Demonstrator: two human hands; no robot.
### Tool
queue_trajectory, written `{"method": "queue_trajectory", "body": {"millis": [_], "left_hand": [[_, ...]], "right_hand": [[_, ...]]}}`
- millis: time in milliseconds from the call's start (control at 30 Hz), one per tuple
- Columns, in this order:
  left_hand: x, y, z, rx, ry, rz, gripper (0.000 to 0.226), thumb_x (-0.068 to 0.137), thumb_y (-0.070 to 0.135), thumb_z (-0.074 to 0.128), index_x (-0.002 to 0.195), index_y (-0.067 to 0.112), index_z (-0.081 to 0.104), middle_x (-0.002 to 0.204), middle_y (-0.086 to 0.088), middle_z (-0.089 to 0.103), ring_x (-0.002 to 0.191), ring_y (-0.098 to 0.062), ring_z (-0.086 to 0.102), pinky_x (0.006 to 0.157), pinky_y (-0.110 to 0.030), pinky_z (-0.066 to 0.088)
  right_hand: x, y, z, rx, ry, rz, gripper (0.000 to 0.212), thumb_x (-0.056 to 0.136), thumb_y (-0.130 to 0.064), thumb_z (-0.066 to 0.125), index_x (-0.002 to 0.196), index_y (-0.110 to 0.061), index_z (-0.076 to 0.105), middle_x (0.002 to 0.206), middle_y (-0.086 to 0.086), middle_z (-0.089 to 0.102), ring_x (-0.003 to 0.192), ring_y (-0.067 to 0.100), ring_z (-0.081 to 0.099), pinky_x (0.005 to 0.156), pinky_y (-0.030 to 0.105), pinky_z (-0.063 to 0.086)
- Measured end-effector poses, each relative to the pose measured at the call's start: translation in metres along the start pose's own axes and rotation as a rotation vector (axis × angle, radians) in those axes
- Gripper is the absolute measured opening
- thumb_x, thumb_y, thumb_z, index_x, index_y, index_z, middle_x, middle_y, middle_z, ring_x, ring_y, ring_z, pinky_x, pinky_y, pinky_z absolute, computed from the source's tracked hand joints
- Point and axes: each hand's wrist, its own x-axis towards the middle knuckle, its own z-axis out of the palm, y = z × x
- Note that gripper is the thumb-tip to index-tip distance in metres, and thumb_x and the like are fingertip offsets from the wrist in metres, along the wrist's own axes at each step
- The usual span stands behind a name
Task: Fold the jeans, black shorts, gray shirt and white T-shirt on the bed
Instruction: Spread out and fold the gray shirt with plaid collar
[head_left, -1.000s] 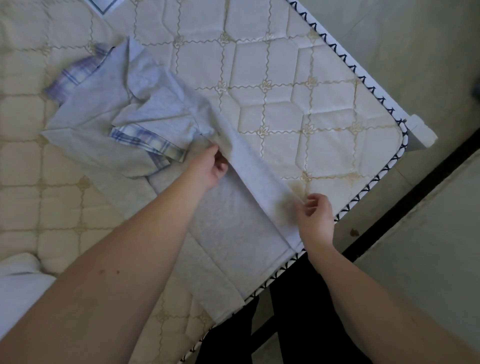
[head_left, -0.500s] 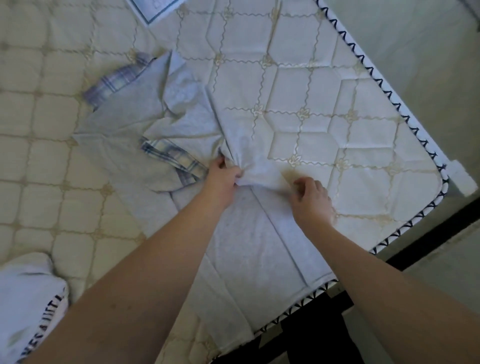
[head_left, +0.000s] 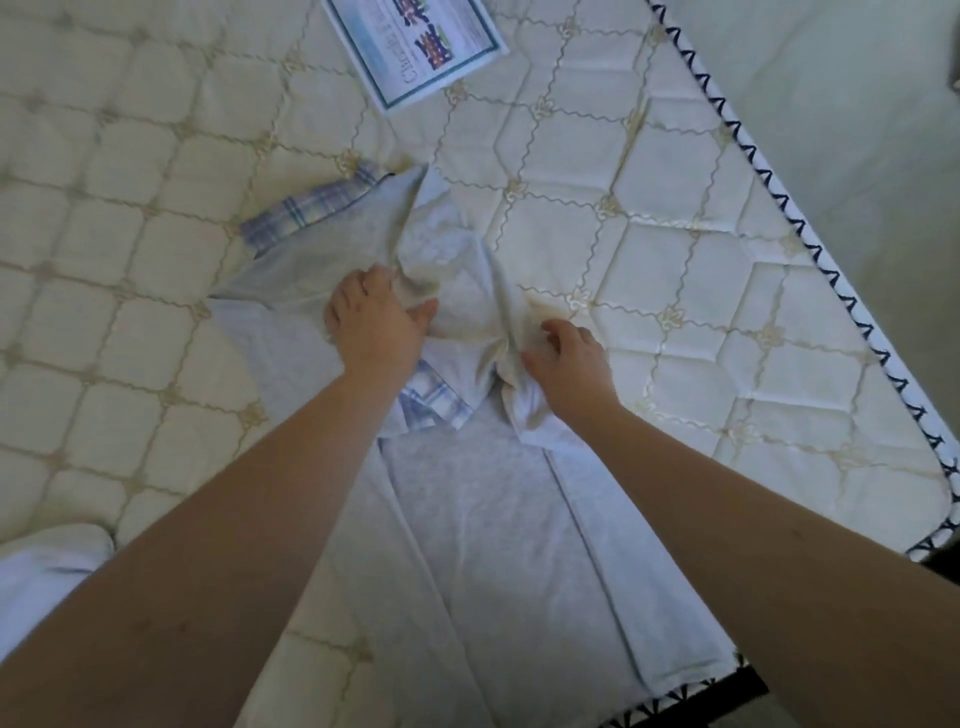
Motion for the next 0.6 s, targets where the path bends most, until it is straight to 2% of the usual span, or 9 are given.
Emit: {"method": "queue_trajectory", "body": {"millis": [67,100,200,267,333,467,600], "left_hand": [[0.019,-0.006,-0.006,0.125,-0.247,-0.079,0.067,0.085,0.061,0.058,0.132,0.013,0.053,0.134,-0.016,0.048,0.127,-0.035,0.044,0.107,-0.046,0.031],[0.024,-0.009,-0.007,0.161,-0.3,-0.077,0.062,0.087,0.059,0.057,0.129,0.014,0.056,0.131,-0.016,0.051,0.124,-0.036,0.047,0.105,-0.046,0.034],[0.028,-0.011,-0.015,-0.013,-0.236,0.061,0.042,0.093,0.048,0.053,0.113,0.012,0.062,0.107,-0.013,0.062,0.106,-0.033,0.059,0.084,-0.038,0.044],[0.025,-0.013,-0.025,-0.168,-0.192,0.13,0.039,0.094,0.045,0.054,0.113,0.011,0.057,0.096,-0.011,0.063,0.096,-0.032,0.06,0.072,-0.033,0.038],[0.026,-0.02,-0.036,-0.245,-0.154,0.175,0.042,0.093,0.046,0.057,0.115,0.011,0.056,0.1,-0.012,0.065,0.095,-0.033,0.06,0.071,-0.032,0.036],[0.041,-0.041,-0.051,-0.325,-0.163,0.15,0.048,0.089,0.046,0.065,0.121,0.012,0.058,0.11,-0.008,0.065,0.095,-0.024,0.058,0.074,-0.028,0.037],[0.05,-0.052,-0.041,-0.242,-0.323,0.108,0.053,0.089,0.037,0.068,0.132,0.009,0.055,0.125,-0.015,0.061,0.108,-0.032,0.059,0.084,-0.034,0.045]], "right_hand": [[0.012,-0.003,0.002,0.005,-0.039,0.027,0.049,0.091,-0.041,0.057,0.135,-0.021,0.05,0.131,0.008,0.051,0.123,0.029,0.046,0.106,0.046,0.036],[0.018,-0.004,0.002,0.003,-0.048,0.046,0.049,0.09,-0.042,0.058,0.133,-0.022,0.051,0.13,0.008,0.052,0.122,0.03,0.047,0.105,0.047,0.037],[0.029,-0.006,0.002,0.003,-0.047,0.102,0.048,0.087,-0.044,0.062,0.129,-0.024,0.053,0.129,0.005,0.054,0.121,0.029,0.049,0.105,0.047,0.037],[0.034,-0.008,0.003,-0.004,-0.046,0.13,0.047,0.085,-0.045,0.065,0.126,-0.026,0.053,0.128,0.003,0.053,0.121,0.029,0.048,0.105,0.046,0.037],[0.037,-0.009,0.003,0.006,-0.035,0.155,0.044,0.083,-0.046,0.066,0.122,-0.028,0.054,0.127,0.002,0.053,0.12,0.028,0.047,0.104,0.046,0.037],[0.042,-0.011,0.004,0.011,-0.022,0.181,0.033,0.082,-0.049,0.068,0.105,-0.034,0.05,0.121,0.0,0.055,0.115,0.027,0.05,0.102,0.048,0.04],[0.043,-0.014,0.004,-0.022,-0.013,0.2,0.033,0.081,-0.051,0.069,0.098,-0.035,0.046,0.119,0.0,0.054,0.111,0.027,0.053,0.099,0.048,0.043]]}}
